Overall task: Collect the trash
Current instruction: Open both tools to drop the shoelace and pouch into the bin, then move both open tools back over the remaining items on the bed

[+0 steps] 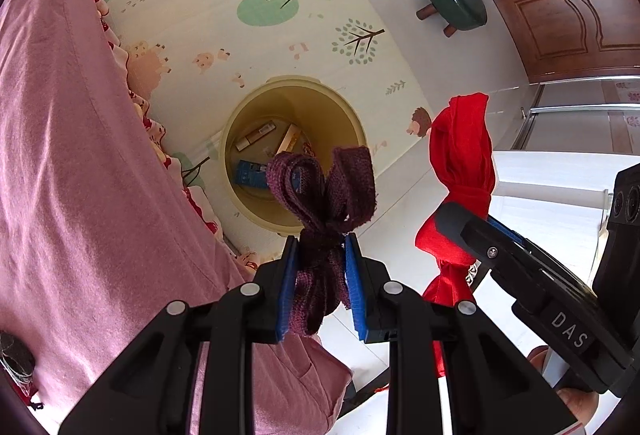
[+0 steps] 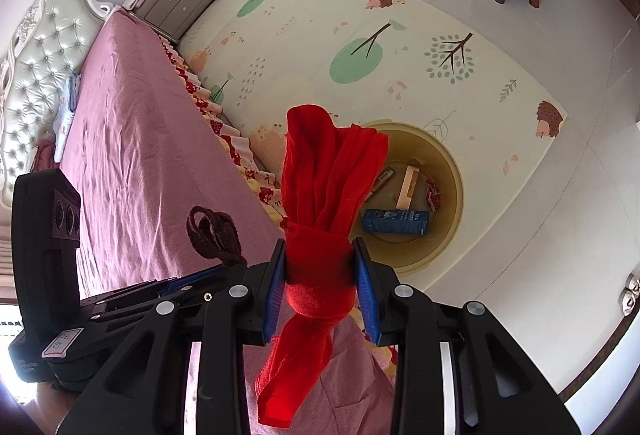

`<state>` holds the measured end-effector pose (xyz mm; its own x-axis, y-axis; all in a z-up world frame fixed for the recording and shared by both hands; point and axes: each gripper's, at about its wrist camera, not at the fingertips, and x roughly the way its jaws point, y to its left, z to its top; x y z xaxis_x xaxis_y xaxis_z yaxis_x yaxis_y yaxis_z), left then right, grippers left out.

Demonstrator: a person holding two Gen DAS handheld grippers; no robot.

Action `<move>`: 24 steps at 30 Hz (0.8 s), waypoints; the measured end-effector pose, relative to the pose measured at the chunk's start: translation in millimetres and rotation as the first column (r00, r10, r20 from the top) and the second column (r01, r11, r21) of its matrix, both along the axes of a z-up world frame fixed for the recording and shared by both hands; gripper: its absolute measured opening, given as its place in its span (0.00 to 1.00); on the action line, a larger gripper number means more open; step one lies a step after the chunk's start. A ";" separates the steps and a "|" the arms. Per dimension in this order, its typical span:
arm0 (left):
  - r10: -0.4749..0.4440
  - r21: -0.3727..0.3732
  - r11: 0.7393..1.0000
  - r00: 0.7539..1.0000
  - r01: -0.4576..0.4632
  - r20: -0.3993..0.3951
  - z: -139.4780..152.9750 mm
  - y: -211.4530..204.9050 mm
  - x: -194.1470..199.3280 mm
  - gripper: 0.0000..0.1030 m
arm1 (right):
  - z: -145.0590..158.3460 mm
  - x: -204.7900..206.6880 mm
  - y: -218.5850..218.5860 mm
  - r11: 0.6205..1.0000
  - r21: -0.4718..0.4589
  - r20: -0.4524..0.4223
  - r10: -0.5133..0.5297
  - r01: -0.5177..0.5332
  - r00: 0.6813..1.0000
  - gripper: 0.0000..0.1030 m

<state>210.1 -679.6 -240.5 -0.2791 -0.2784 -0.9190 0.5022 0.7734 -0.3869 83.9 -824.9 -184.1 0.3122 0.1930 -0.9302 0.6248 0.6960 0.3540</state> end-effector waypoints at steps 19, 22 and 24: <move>-0.014 0.039 0.999 1.000 0.013 0.023 -2.8 1.4 10.0 0.71 | 8.8 -0.4 -16.9 0.997 -0.024 0.002 -0.074 0.074 0.997 0.60; -0.012 0.034 0.999 0.999 0.011 0.032 1.3 6.5 10.9 0.71 | 12.6 1.6 -11.1 0.998 -0.020 0.008 -0.066 0.067 0.998 0.60; -0.005 0.030 1.000 0.999 0.004 0.039 4.6 11.5 11.6 0.71 | 15.5 3.5 -6.1 0.998 -0.018 0.011 -0.058 0.058 0.998 0.60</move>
